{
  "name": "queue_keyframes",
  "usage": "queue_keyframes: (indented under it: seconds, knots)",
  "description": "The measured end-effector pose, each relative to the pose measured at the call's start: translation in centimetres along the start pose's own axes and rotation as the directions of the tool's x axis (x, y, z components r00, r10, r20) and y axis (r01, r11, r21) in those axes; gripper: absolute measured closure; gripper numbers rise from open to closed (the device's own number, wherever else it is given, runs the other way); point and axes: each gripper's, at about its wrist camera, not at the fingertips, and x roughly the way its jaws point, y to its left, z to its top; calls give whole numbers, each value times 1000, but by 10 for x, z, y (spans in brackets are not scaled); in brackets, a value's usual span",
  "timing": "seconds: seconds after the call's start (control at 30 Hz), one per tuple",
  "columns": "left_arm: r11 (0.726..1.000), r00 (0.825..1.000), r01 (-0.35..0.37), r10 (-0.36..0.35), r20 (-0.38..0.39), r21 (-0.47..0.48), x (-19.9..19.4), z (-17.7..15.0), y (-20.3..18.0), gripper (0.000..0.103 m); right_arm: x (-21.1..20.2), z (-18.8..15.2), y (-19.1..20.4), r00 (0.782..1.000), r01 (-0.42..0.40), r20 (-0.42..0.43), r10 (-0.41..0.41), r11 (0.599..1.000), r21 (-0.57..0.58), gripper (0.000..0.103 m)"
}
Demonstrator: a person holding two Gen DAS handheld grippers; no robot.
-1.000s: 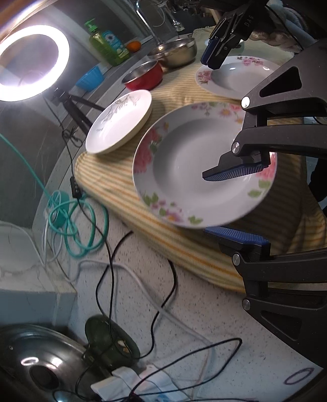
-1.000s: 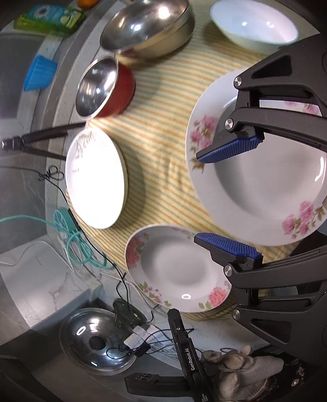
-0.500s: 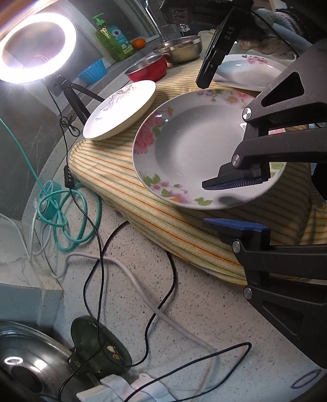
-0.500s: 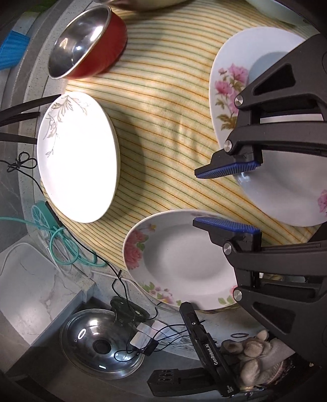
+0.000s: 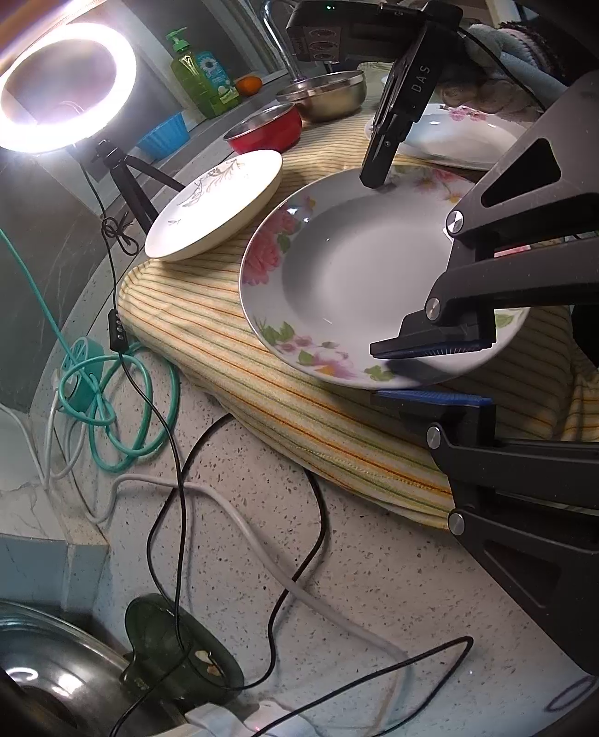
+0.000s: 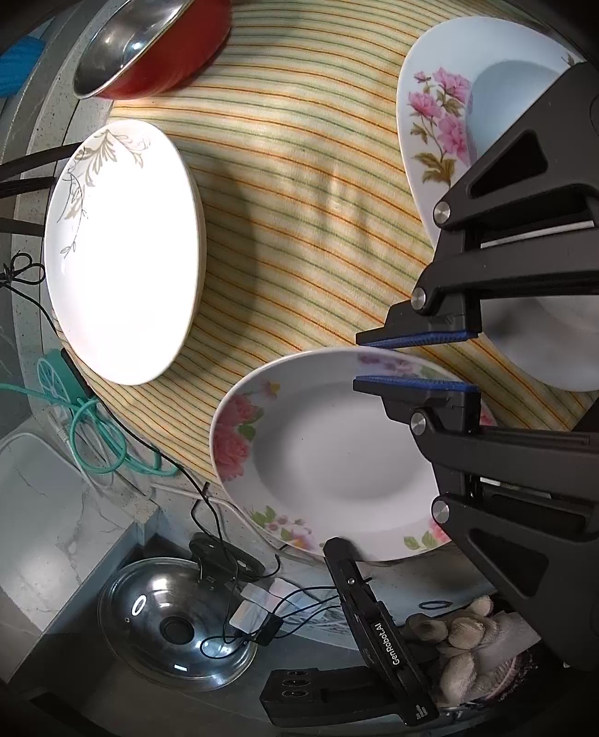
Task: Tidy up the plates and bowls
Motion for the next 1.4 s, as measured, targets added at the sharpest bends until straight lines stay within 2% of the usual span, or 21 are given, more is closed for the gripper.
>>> queue_keyframes:
  seconds: [0.8, 1.13, 1.4]
  knots:
    - [999, 1000, -10, 9, 19, 38, -11, 3, -13, 91, -16, -4, -3, 999, -4, 44, 2, 999, 43, 91]
    - [996, 999, 26, -30, 37, 90, -23, 6, -40, 91, -53, -19, -15, 995, -4, 101, -6, 996, 94, 91]
    - [986, 997, 73, -75, 8, 153, -16, 1, -74, 91, -84, -47, -37, 991, 20, 125, -40, 988, 154, 91]
